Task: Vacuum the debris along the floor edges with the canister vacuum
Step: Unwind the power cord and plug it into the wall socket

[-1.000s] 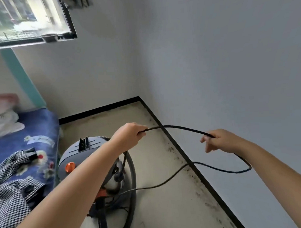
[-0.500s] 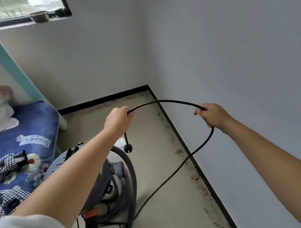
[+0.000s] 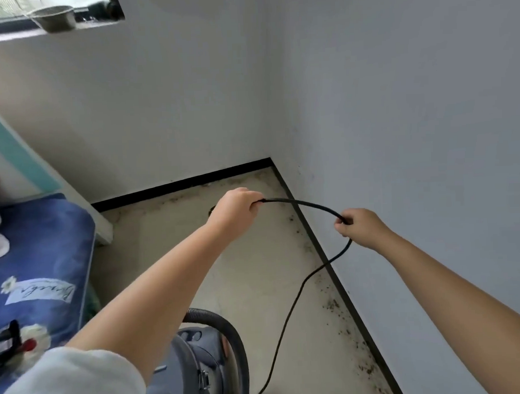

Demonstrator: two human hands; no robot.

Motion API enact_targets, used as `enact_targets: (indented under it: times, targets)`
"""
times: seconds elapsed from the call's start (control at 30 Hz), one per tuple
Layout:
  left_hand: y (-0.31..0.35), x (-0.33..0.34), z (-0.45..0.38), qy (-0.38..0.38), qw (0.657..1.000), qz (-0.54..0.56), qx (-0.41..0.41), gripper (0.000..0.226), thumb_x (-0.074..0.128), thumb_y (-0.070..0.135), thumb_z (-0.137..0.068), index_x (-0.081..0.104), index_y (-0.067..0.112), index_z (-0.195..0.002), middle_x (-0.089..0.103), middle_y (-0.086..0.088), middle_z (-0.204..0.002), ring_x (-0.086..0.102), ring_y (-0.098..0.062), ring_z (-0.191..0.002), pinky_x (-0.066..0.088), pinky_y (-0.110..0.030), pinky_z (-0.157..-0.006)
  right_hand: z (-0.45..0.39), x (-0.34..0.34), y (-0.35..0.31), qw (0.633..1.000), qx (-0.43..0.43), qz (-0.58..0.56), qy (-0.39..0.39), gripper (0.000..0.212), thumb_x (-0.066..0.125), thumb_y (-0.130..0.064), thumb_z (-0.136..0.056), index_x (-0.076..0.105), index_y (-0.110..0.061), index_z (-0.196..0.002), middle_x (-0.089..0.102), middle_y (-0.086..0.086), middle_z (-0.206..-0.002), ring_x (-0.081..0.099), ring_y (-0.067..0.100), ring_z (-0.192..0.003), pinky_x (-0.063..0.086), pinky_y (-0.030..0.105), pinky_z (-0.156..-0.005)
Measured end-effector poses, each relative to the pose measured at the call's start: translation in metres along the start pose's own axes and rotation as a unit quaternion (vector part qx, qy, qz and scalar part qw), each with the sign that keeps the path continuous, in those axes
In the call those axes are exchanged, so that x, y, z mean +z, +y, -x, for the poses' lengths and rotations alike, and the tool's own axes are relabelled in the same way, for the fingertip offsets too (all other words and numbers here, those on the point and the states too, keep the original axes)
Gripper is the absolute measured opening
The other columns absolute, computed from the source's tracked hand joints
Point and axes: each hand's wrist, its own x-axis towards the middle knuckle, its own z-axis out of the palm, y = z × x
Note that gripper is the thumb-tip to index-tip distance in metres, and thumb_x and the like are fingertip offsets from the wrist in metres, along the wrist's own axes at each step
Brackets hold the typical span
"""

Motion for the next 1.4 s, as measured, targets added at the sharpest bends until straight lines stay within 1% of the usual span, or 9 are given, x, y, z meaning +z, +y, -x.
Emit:
enact_targets:
  times: [0.17, 0.33, 0.57, 0.67, 0.77, 1.07, 1.2, 1.3, 1.4]
  targets:
    - [-0.026, 0.012, -0.075, -0.043, 0.995, -0.083, -0.021, 0.024, 0.036, 0.005, -0.095, 0.058, 0.002, -0.105, 0.055, -0.013, -0.103, 0.054, -0.033, -0.093, 0.042, -0.032, -0.071, -0.077, 0.008, -0.001, 1.000, 0.023, -0.002, -0.016, 0.031, 0.039, -0.016, -0.098, 0.060, 0.006, -0.094, 0.052, 0.011, -0.076, 0.048, 0.023, -0.074, 0.034, 0.029, -0.062]
    - [-0.061, 0.039, -0.144, -0.093, 0.984, -0.129, -0.085, 0.020, 0.035, 0.006, -0.096, 0.047, 0.006, -0.112, 0.044, -0.010, -0.090, 0.045, -0.028, -0.074, 0.038, -0.033, -0.061, -0.166, 0.003, 0.005, 0.996, -0.018, 0.086, -0.033, 0.034, 0.033, -0.022, -0.101, 0.042, -0.009, -0.071, 0.043, 0.002, -0.065, 0.042, 0.018, -0.061, 0.028, 0.028, -0.054]
    - [-0.076, 0.040, -0.293, -0.102, 0.980, -0.150, -0.085, 0.024, 0.036, 0.005, -0.095, 0.045, 0.010, -0.116, 0.047, -0.007, -0.096, 0.048, -0.028, -0.075, 0.037, -0.030, -0.059, -0.331, -0.080, 0.002, 0.966, -0.077, 0.243, -0.042, 0.033, 0.032, -0.023, -0.101, 0.035, -0.016, -0.069, 0.046, 0.003, -0.067, 0.041, 0.016, -0.057, 0.027, 0.028, -0.050]
    - [-0.068, 0.035, -0.362, -0.092, 0.985, -0.129, -0.066, 0.029, 0.036, 0.003, -0.095, 0.044, 0.014, -0.120, 0.051, -0.008, -0.100, 0.054, -0.032, -0.086, 0.038, -0.032, -0.061, -0.393, -0.136, -0.017, 0.935, -0.104, 0.339, 0.014, 0.027, 0.031, -0.024, -0.101, 0.050, -0.005, -0.094, 0.060, 0.019, -0.092, 0.054, 0.031, -0.077, 0.034, 0.030, -0.062]
    - [-0.070, 0.022, -0.418, -0.054, 0.988, -0.106, -0.096, 0.012, 0.036, 0.006, -0.096, 0.043, 0.009, -0.105, 0.052, -0.011, -0.091, 0.049, -0.029, -0.077, 0.035, -0.033, -0.061, -0.442, -0.173, -0.050, 0.911, -0.135, 0.386, 0.058, 0.030, 0.030, -0.023, -0.100, 0.048, 0.000, -0.107, 0.060, 0.022, -0.099, 0.047, 0.030, -0.075, 0.035, 0.033, -0.063]
    - [-0.108, -0.027, -0.487, 0.026, 0.981, -0.138, -0.136, 0.026, 0.036, -0.001, -0.093, 0.048, 0.011, -0.113, 0.054, -0.011, -0.099, 0.053, -0.029, -0.076, 0.040, -0.032, -0.060, -0.547, -0.208, -0.122, 0.839, -0.294, 0.433, 0.151, 0.009, 0.050, -0.004, -0.088, 0.055, 0.002, -0.092, 0.063, 0.021, -0.075, 0.037, 0.027, -0.055, 0.010, 0.023, -0.046]
    - [-0.119, -0.029, -0.499, 0.028, 0.980, -0.128, -0.148, 0.037, 0.035, -0.003, -0.093, 0.045, 0.014, -0.124, 0.053, -0.010, -0.106, 0.055, -0.031, -0.085, 0.048, -0.037, -0.067, -0.572, -0.205, -0.121, 0.822, -0.366, 0.400, 0.175, 0.034, 0.081, 0.008, -0.045, 0.049, 0.000, -0.053, 0.041, 0.012, -0.033, 0.020, 0.018, -0.028, 0.010, 0.006, -0.054]
    - [-0.122, -0.021, -0.497, 0.017, 0.979, -0.124, -0.163, 0.036, 0.034, -0.002, -0.094, 0.045, 0.014, -0.125, 0.053, -0.012, -0.109, 0.053, -0.031, -0.085, 0.046, -0.036, -0.067, -0.577, -0.185, -0.112, 0.858, -0.328, 0.367, 0.145, 0.008, 0.060, 0.000, -0.082, 0.055, 0.005, -0.078, 0.054, 0.018, -0.054, 0.034, 0.024, -0.046, 0.016, 0.017, -0.046]
    - [-0.129, -0.003, -0.487, 0.010, 0.975, -0.120, -0.188, 0.032, 0.034, -0.002, -0.092, 0.048, 0.009, -0.119, 0.054, -0.014, -0.104, 0.051, -0.029, -0.080, 0.040, -0.032, -0.062, -0.573, -0.142, -0.090, 0.925, -0.228, 0.297, 0.066, 0.016, 0.035, -0.015, -0.097, 0.045, -0.006, -0.089, 0.040, 0.006, -0.062, 0.041, 0.027, -0.064, 0.020, 0.027, -0.046]
